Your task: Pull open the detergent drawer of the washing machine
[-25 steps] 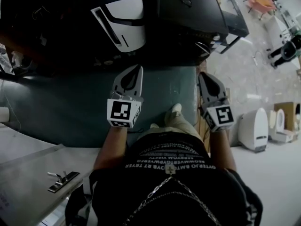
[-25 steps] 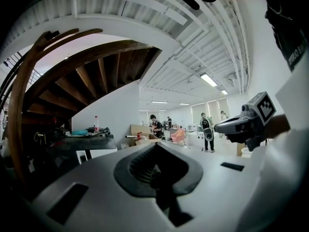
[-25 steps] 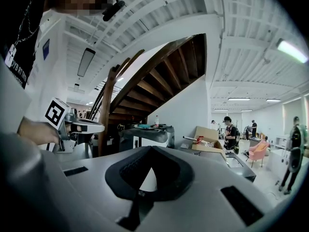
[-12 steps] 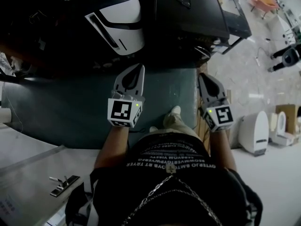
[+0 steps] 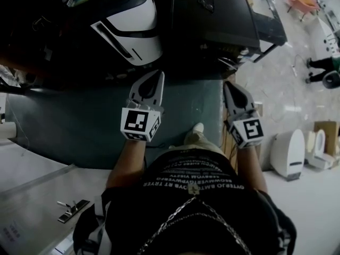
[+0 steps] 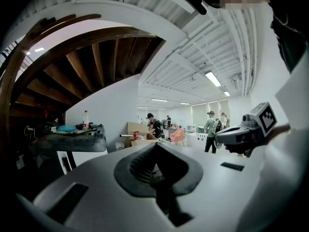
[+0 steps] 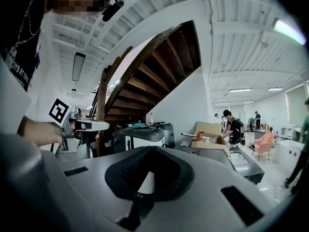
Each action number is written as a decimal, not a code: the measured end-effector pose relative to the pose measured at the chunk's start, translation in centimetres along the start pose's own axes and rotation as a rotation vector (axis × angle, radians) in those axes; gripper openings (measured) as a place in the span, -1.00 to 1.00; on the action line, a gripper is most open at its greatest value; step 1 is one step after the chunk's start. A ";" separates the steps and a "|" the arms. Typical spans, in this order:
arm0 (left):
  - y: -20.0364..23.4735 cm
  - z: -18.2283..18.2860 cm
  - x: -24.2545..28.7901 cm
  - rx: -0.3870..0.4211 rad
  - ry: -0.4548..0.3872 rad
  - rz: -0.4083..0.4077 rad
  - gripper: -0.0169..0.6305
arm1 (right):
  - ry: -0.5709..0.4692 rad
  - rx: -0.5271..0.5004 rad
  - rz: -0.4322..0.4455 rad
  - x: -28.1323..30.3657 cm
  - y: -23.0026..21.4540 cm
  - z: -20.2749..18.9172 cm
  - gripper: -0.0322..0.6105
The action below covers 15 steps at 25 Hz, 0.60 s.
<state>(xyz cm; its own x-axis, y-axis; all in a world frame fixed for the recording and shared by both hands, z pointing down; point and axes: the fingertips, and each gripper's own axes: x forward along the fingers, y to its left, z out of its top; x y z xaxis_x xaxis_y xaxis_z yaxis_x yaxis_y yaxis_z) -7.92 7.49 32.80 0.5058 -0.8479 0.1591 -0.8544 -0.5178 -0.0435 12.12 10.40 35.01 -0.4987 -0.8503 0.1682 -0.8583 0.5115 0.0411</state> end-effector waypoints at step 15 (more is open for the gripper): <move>-1.3 2.1 7.6 0.016 0.006 0.066 -0.94 | -0.006 0.005 0.060 3.6 -8.4 0.7 -0.89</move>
<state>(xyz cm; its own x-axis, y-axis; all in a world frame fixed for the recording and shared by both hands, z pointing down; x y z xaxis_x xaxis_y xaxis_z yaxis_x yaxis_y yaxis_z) -2.78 1.49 32.03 0.4479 -0.8793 0.1618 -0.8837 -0.4629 -0.0696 17.39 2.93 34.57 -0.5497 -0.8190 0.1646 -0.8276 0.5608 0.0260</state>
